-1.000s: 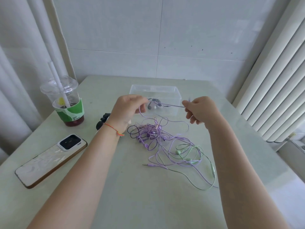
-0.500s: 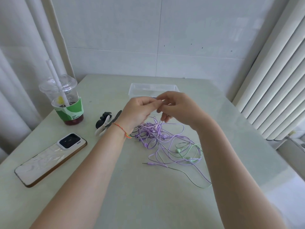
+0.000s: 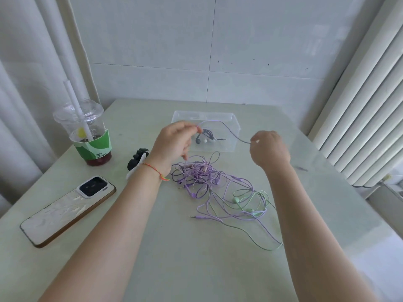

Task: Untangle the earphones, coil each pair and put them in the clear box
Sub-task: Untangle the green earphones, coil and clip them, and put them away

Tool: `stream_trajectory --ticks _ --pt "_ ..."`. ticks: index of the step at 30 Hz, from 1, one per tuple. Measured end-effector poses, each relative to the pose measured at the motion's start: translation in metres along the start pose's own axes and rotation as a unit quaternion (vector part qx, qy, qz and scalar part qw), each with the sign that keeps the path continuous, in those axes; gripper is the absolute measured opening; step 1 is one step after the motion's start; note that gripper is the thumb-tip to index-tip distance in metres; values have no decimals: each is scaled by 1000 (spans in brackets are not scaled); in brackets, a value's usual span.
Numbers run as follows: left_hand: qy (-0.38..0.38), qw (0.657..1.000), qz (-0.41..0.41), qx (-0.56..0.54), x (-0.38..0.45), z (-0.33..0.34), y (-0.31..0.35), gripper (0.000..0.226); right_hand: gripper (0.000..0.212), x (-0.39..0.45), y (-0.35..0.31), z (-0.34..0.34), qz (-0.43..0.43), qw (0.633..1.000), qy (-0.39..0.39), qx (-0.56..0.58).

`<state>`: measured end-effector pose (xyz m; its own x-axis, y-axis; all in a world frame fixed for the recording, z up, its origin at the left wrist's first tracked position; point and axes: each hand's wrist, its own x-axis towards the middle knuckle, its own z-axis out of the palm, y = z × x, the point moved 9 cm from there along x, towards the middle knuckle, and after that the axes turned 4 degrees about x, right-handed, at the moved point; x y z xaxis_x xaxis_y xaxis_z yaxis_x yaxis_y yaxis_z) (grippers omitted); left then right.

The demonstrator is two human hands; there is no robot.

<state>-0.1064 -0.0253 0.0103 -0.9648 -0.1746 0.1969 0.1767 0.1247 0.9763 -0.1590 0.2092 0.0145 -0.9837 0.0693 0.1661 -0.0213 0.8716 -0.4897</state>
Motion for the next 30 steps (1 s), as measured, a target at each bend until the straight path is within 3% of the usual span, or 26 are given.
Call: stream_trajectory --ticks 3,7,10,12,13,16,19,22,24,28,30 --pt "-42 990 38 129 -3 16 -2 15 43 -7 -30 4 -81 990 -43 106" --pt "-67 982 42 173 -7 29 -3 18 45 -34 -79 8 -173 944 -143 241" --pt "-56 987 20 152 -8 27 0 26 24 -43 -93 18 -239 944 -153 168" --pt "-43 989 -5 138 -6 21 -3 35 7 -39 -88 19 -221 943 -159 192" --pt "-43 989 -14 139 -6 18 -4 38 9 -34 -82 17 -200 944 -153 216" --pt "-41 987 -32 151 -5 10 -9 37 14 -10 -52 -4 -128 967 -30 219" --pt "25 987 -19 158 -2 -13 -2 31 23 6 -11 -32 -50 977 132 161" --pt "94 994 -42 -47 4 -37 -5 36 26 2 11 -53 -12 974 219 53" --pt "66 991 -30 -110 6 -33 -1 26 24 2 11 -48 -10 983 183 -26" --pt "6 989 22 144 2 -7 0 12 27 -1 -20 -13 -87 996 24 24" --pt "-13 979 41 201 -1 8 -3 11 35 -13 -48 -2 -151 983 -47 99"
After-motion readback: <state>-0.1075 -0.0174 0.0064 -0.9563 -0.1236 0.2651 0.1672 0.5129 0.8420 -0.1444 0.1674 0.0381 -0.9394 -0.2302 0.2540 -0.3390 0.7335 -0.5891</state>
